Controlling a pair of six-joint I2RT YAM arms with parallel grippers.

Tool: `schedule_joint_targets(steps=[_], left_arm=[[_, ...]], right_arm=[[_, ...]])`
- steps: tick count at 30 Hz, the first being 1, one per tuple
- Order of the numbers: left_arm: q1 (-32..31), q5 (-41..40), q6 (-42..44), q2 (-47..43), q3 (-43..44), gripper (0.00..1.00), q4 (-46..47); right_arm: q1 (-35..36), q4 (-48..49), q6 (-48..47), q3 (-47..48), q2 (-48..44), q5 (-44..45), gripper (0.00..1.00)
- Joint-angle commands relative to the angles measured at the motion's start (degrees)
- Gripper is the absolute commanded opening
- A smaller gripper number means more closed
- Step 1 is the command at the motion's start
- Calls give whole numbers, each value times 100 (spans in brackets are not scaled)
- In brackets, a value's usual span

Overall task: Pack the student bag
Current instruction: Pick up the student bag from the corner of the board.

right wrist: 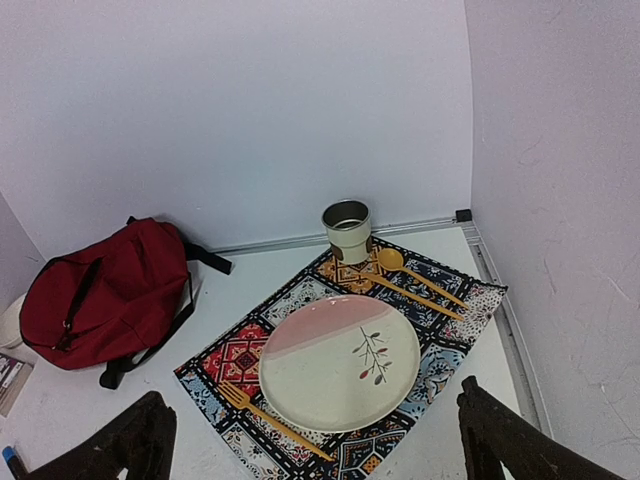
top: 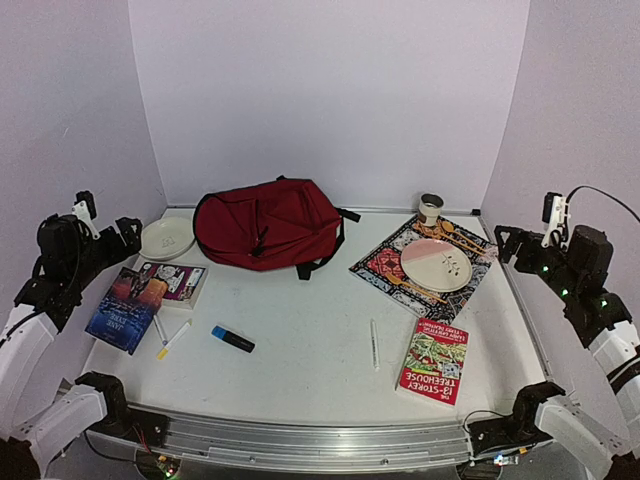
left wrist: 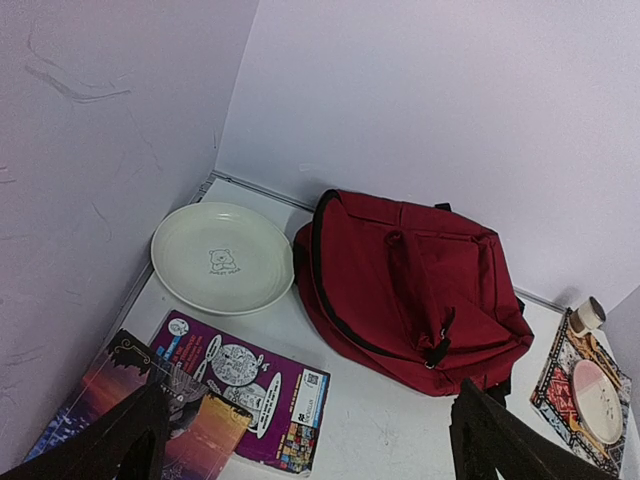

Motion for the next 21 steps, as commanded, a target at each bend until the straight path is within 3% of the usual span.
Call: schedule_joint_targets(steps=[1, 10, 21], left_arm=[[25, -163, -15, -61, 113, 99, 96], [29, 93, 16, 530, 243, 99, 238], [24, 966, -613, 2651, 982, 99, 635]], right_arm=[[-39, 295, -55, 81, 1, -79, 98], [-39, 306, -157, 347, 365, -488, 98], [-39, 435, -97, 580, 913, -1203, 98]])
